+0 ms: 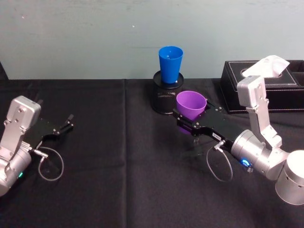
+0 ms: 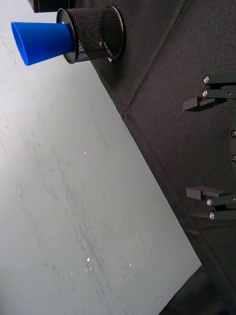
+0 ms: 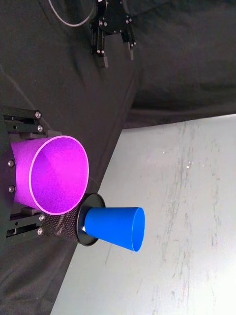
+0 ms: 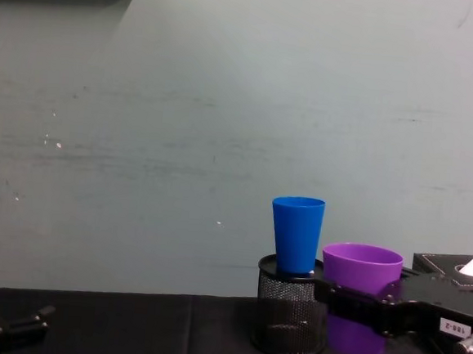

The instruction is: Pick up one cup with a gripper and tap it against the other cup.

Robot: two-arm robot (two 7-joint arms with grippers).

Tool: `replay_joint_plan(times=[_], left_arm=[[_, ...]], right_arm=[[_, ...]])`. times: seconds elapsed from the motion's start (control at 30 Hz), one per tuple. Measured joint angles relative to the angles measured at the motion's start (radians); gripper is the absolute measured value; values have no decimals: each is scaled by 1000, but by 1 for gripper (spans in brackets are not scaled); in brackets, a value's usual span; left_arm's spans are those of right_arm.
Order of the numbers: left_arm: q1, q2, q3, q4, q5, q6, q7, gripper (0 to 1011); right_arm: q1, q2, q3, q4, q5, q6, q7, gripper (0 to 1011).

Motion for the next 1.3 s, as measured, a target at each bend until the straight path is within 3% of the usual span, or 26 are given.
replay_joint_plan(times=[1.3], left_arm=[[0,0,0,0,0,0,0,1000]], right_arm=[[0,0,0,0,0,0,0,736]])
